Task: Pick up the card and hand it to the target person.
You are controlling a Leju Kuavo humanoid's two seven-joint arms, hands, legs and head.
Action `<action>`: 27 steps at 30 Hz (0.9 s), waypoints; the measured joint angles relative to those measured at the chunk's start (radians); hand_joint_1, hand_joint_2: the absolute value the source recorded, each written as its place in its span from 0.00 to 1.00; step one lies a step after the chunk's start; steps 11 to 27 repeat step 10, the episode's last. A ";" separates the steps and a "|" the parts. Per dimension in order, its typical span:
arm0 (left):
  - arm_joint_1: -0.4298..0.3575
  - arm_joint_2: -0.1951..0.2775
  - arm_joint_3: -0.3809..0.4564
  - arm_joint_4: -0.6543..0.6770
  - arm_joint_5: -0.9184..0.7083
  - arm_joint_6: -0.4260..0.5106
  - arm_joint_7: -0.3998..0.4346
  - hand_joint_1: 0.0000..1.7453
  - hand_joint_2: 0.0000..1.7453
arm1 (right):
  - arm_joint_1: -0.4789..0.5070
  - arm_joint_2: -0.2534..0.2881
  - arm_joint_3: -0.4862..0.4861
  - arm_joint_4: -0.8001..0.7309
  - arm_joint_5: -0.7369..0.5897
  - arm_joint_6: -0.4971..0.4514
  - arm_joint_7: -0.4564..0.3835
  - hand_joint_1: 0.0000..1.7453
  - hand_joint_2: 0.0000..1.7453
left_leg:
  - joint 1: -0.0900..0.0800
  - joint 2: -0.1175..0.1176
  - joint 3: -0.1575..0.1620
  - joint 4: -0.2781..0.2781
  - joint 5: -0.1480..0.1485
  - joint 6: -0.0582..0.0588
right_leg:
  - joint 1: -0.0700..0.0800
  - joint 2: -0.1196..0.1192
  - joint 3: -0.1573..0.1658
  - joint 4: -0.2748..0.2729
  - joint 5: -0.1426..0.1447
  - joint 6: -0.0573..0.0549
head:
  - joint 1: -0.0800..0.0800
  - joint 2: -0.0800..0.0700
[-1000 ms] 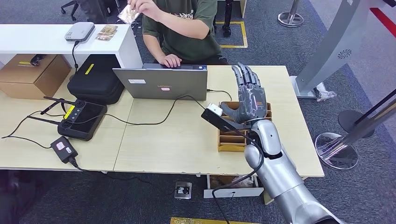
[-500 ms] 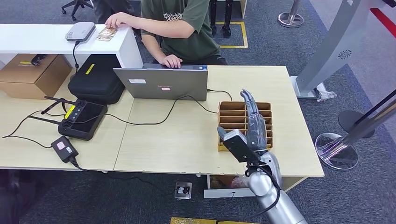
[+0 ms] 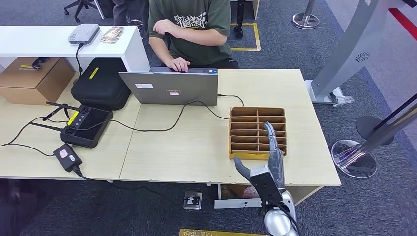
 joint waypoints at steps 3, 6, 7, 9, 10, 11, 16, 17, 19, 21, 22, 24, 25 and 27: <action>0.001 0.000 0.000 0.000 -0.011 -0.010 0.004 0.00 0.00 | 0.022 0.009 -0.009 -0.003 -0.002 -0.002 0.000 0.00 1.00 | 0.000 0.000 0.000 0.000 0.000 0.000 | 0.000 0.000 0.000 0.000 0.000 0.000 | 0.000 0.000; 0.002 0.001 -0.004 0.000 -0.024 -0.026 0.006 0.00 0.00 | 0.042 0.017 -0.027 -0.010 -0.009 0.003 0.003 0.00 1.00 | 0.000 0.000 0.000 0.000 0.000 0.000 | 0.000 0.000 0.000 0.000 0.000 0.000 | 0.000 0.000; 0.003 0.002 -0.006 0.000 -0.028 -0.031 0.007 0.00 0.00 | 0.048 0.019 -0.031 -0.012 -0.009 0.008 0.004 0.00 1.00 | 0.000 0.000 0.000 0.000 0.000 0.000 | 0.000 0.000 0.000 0.000 0.000 0.000 | 0.000 0.000; 0.003 0.004 -0.008 0.000 -0.032 -0.038 0.007 0.00 0.00 | 0.057 0.023 -0.039 -0.016 -0.007 0.019 0.005 0.00 1.00 | 0.000 0.000 0.000 0.000 0.000 0.000 | 0.000 0.000 0.000 0.000 0.000 0.000 | 0.000 0.000; 0.003 0.005 -0.009 0.000 -0.033 -0.040 0.007 0.00 0.00 | 0.059 0.024 -0.041 -0.017 -0.006 0.022 0.005 0.00 1.00 | 0.000 0.000 0.000 0.000 0.000 0.000 | 0.000 0.000 0.000 0.000 0.000 0.000 | 0.000 0.000; 0.003 0.005 -0.009 0.000 -0.033 -0.040 0.007 0.00 0.00 | 0.059 0.024 -0.041 -0.017 -0.006 0.022 0.005 0.00 1.00 | 0.000 0.000 0.000 0.000 0.000 0.000 | 0.000 0.000 0.000 0.000 0.000 0.000 | 0.000 0.000; 0.003 0.005 -0.009 0.000 -0.033 -0.040 0.007 0.00 0.00 | 0.059 0.024 -0.041 -0.017 -0.006 0.022 0.005 0.00 1.00 | 0.000 0.000 0.000 0.000 0.000 0.000 | 0.000 0.000 0.000 0.000 0.000 0.000 | 0.000 0.000; 0.003 0.005 -0.009 0.000 -0.033 -0.040 0.007 0.00 0.00 | 0.059 0.024 -0.041 -0.017 -0.006 0.022 0.005 0.00 1.00 | 0.000 0.000 0.000 0.000 0.000 0.000 | 0.000 0.000 0.000 0.000 0.000 0.000 | 0.000 0.000; 0.003 0.005 -0.009 0.000 -0.033 -0.040 0.007 0.00 0.00 | 0.059 0.024 -0.041 -0.017 -0.006 0.022 0.005 0.00 1.00 | 0.000 0.000 0.000 0.000 0.000 0.000 | 0.000 0.000 0.000 0.000 0.000 0.000 | 0.000 0.000; 0.003 0.005 -0.009 0.000 -0.033 -0.040 0.007 0.00 0.00 | 0.059 0.024 -0.041 -0.017 -0.006 0.022 0.005 0.00 1.00 | 0.000 0.000 0.000 0.000 0.000 0.000 | 0.000 0.000 0.000 0.000 0.000 0.000 | 0.000 0.000; 0.003 0.005 -0.009 0.000 -0.033 -0.040 0.007 0.00 0.00 | 0.059 0.024 -0.041 -0.017 -0.006 0.022 0.005 0.00 1.00 | 0.000 0.000 0.000 0.000 0.000 0.000 | 0.000 0.000 0.000 0.000 0.000 0.000 | 0.000 0.000; 0.003 0.005 -0.009 0.000 -0.033 -0.040 0.007 0.00 0.00 | 0.059 0.024 -0.041 -0.017 -0.006 0.022 0.005 0.00 1.00 | 0.000 0.000 0.000 0.000 0.000 0.000 | 0.000 0.000 0.000 0.000 0.000 0.000 | 0.000 0.000; 0.003 0.005 -0.009 0.000 -0.033 -0.040 0.007 0.00 0.00 | 0.059 0.024 -0.041 -0.017 -0.006 0.022 0.005 0.00 1.00 | 0.000 0.000 0.000 0.000 0.000 0.000 | 0.000 0.000 0.000 0.000 0.000 0.000 | 0.000 0.000; 0.003 0.005 -0.009 0.000 -0.033 -0.040 0.007 0.00 0.00 | 0.059 0.024 -0.041 -0.017 -0.006 0.022 0.005 0.00 1.00 | 0.000 0.000 0.000 0.000 0.000 0.000 | 0.000 0.000 0.000 0.000 0.000 0.000 | 0.000 0.000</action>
